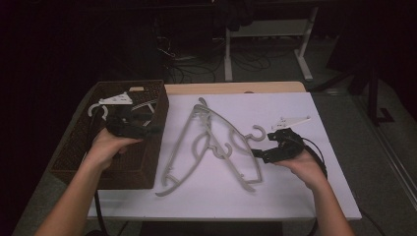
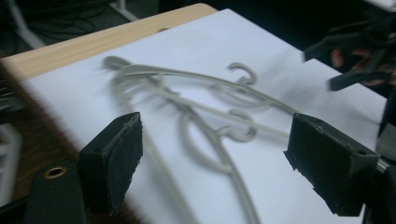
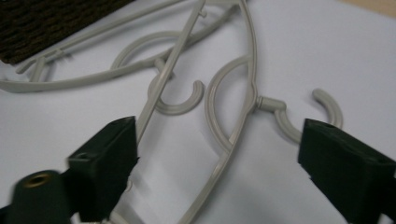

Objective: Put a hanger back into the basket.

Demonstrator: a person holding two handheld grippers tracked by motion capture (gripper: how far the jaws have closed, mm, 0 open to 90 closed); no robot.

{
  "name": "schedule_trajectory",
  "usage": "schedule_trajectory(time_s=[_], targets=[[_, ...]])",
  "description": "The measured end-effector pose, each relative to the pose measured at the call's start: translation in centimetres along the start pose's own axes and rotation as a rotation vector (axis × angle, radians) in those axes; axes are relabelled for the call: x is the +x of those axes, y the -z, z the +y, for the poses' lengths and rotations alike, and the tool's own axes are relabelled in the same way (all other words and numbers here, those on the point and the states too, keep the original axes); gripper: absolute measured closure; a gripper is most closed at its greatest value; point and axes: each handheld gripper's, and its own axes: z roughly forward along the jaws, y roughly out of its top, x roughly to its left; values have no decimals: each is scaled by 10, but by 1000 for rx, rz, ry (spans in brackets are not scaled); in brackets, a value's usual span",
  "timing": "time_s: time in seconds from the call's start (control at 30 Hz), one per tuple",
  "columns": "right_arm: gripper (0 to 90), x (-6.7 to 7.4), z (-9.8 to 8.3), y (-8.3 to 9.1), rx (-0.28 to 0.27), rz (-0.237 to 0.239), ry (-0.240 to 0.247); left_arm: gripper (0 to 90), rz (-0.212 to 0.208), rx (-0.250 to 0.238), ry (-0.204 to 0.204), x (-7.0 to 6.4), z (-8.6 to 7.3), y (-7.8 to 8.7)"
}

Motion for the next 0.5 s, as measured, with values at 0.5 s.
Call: schedule_trajectory(time_s=[0.5], targets=[[507,-8,-18,-60,197,-40,-69,169,-124,29,-50,-48,2,-67]])
